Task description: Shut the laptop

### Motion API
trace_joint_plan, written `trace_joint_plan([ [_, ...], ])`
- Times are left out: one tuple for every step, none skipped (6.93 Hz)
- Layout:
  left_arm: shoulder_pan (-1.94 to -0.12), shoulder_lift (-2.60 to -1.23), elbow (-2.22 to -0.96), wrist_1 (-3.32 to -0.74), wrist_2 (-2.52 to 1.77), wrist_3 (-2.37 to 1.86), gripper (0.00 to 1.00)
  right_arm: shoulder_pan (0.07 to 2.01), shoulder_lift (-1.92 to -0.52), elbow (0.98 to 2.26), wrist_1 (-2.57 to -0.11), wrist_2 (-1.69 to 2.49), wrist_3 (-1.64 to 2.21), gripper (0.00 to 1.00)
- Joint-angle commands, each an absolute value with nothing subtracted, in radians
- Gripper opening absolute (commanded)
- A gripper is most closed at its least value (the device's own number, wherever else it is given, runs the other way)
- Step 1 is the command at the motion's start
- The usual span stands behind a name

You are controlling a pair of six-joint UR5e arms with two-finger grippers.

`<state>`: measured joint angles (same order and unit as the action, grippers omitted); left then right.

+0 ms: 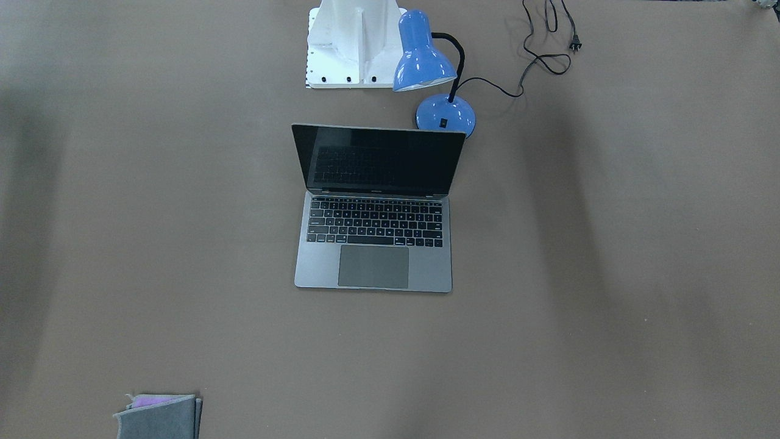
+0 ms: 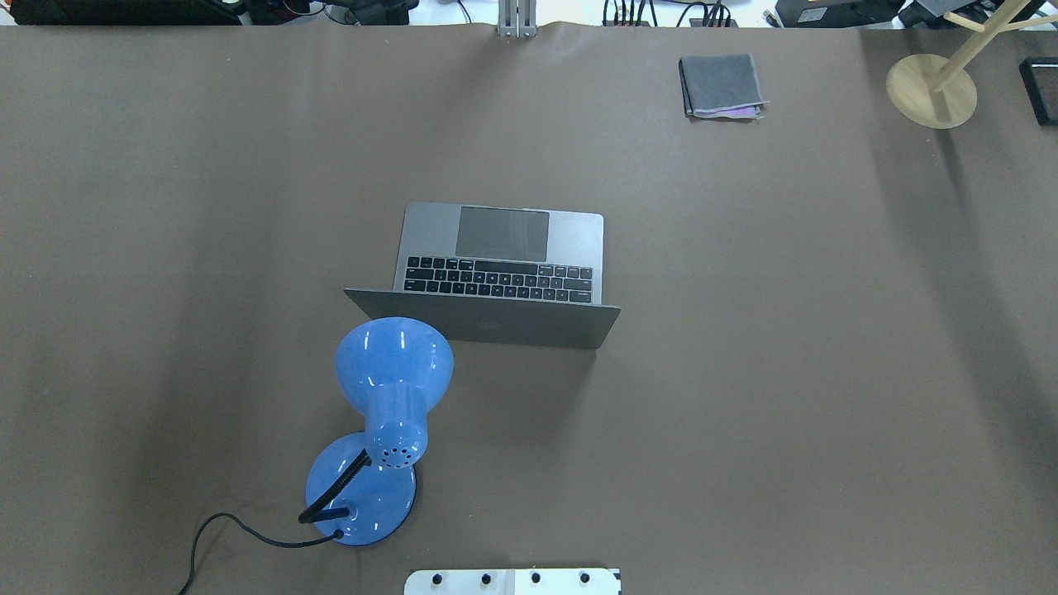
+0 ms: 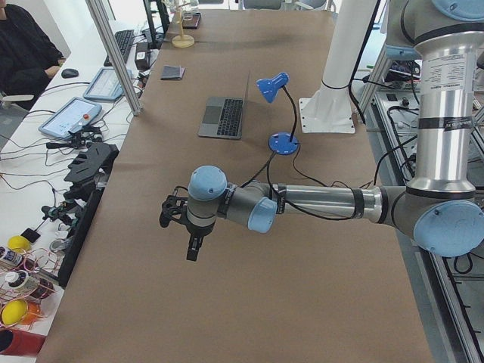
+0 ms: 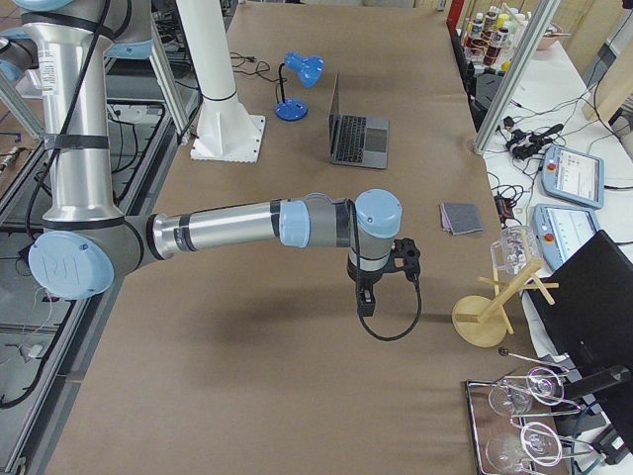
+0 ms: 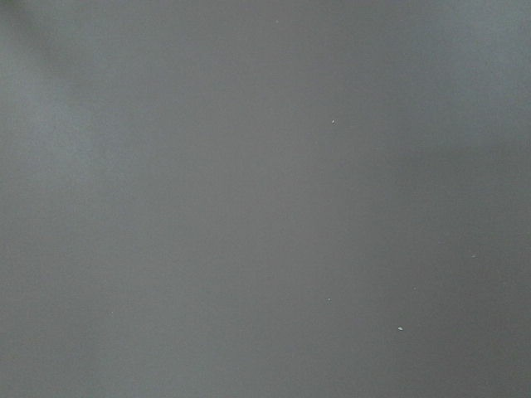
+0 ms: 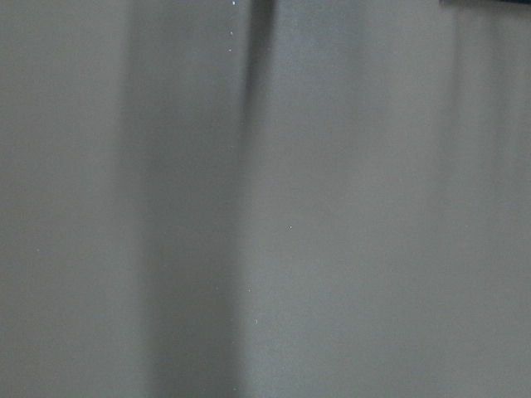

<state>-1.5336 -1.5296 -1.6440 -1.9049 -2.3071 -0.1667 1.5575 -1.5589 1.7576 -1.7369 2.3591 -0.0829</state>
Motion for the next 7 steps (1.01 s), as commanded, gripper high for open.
trace_joint_plan([
  [-1.526,-1.607,-1.644,-1.872,-2.344,-0.204,0.97,1.542,-1.519,1.761,-1.738,2.381,-0.051,1.00],
  [-1.488,-1.682,-1.644,-1.797,-2.412,-0.312,0.95,1.482,-1.467,1.766,-1.735,2.451,0.063,0.98],
  [-1.441,-1.701,-1.661,-1.790,-2.480,-0.395,0.72,1.377,-1.459,1.810,-1.697,2.468,0.213,0.71],
  [-1.352,-1.719,-1.687,-1.787,-2.526,-0.499,0.41,1.276,-1.457,1.860,-1.627,2.470,0.370,0.47],
  [-1.300,-1.720,-1.742,-1.792,-2.526,-0.581,0.13,1.211,-1.457,1.908,-1.585,2.480,0.503,0.21],
  [-1.255,-1.720,-1.794,-1.793,-2.531,-0.613,0.00,1.148,-1.457,1.952,-1.574,2.549,0.568,0.00],
  [-1.188,-1.730,-1.836,-1.793,-2.560,-0.727,0.00,1.081,-1.457,1.983,-1.556,2.621,0.598,0.00],
])
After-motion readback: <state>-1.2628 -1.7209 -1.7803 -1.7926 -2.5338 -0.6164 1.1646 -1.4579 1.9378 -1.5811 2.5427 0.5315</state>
